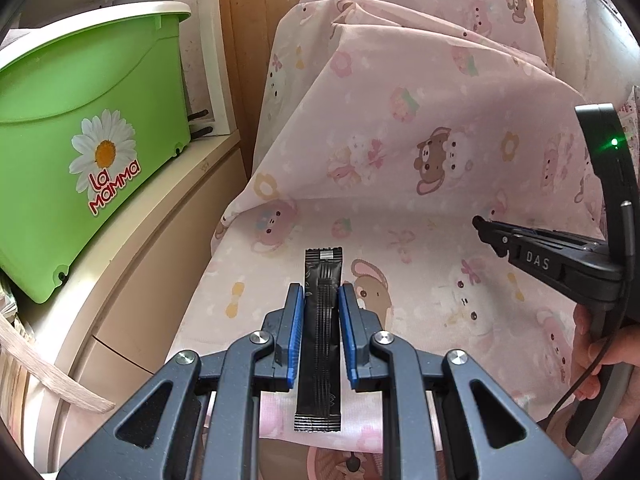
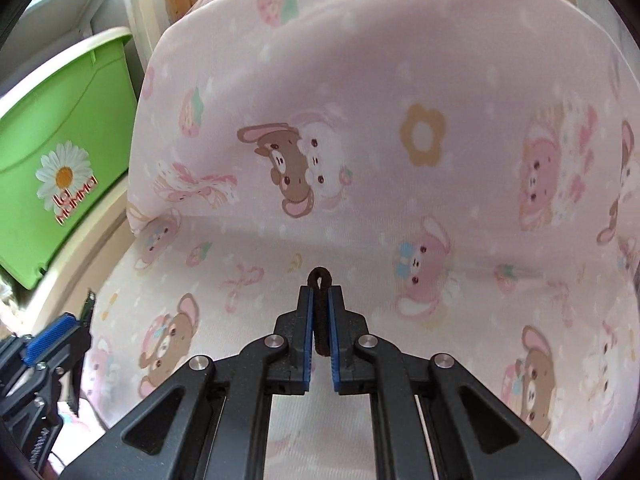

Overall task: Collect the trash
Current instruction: 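Grasp the black hair tie with the right tool while the left tool holds the sachet, then carry the sachet in the left tool and hair tie in the right tool over the basket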

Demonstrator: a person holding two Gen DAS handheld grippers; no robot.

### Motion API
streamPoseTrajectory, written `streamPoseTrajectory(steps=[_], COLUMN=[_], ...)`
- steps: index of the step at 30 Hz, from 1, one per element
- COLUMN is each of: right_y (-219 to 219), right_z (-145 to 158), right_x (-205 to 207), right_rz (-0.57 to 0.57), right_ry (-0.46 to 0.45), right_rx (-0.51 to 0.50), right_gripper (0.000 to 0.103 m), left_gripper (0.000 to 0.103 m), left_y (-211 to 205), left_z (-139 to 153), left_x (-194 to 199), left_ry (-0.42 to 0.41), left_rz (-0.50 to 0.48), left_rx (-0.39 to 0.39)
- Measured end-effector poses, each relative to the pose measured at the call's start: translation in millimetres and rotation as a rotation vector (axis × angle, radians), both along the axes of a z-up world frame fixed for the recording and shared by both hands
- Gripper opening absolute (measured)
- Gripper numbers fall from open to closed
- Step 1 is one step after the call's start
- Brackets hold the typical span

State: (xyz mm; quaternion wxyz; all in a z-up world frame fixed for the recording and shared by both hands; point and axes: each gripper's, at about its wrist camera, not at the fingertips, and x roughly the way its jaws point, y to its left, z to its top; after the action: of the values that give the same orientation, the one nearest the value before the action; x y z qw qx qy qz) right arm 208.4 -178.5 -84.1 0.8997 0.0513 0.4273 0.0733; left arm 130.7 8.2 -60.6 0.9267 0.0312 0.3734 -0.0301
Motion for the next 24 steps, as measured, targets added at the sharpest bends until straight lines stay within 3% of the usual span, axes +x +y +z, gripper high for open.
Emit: streamPoseTrajectory(steps=[2, 5, 16, 20, 24], right_y=[-7.3, -6.6, -7.2, -6.4, -10.9], right_z=[-2.8, -2.6, 24.0, 40.5, 50.3], right_x=[-5.5, -14.7, -59.3, -83.3, -106.5], right_rz=[-0.013, -0.012, 0.016, 0.035, 0.034], right_ry=[0.026, 0.021, -0.080, -0.150, -0.157], right_rx=[0.054, 0.033, 0.027, 0.011, 0.037], right_gripper=[0.008, 0.008, 0.008, 0.008, 0.008], left_gripper=[0.017, 0.017, 0.017, 0.017, 0.017], left_y=[-1.6, -3.9, -9.3, -7.8, -10.3], left_z=[0.9, 1.1, 2.8, 8.5, 15.0], left_x=[-0.8, -1.6, -9.7, -19.3, -31.6], left_ry=[-0.005, -0.008, -0.024, -0.025, -0.056], left_rz=[-0.004, -0.009, -0.020, -0.030, -0.034], left_rx=[0.005, 0.009, 0.024, -0.012, 0.003])
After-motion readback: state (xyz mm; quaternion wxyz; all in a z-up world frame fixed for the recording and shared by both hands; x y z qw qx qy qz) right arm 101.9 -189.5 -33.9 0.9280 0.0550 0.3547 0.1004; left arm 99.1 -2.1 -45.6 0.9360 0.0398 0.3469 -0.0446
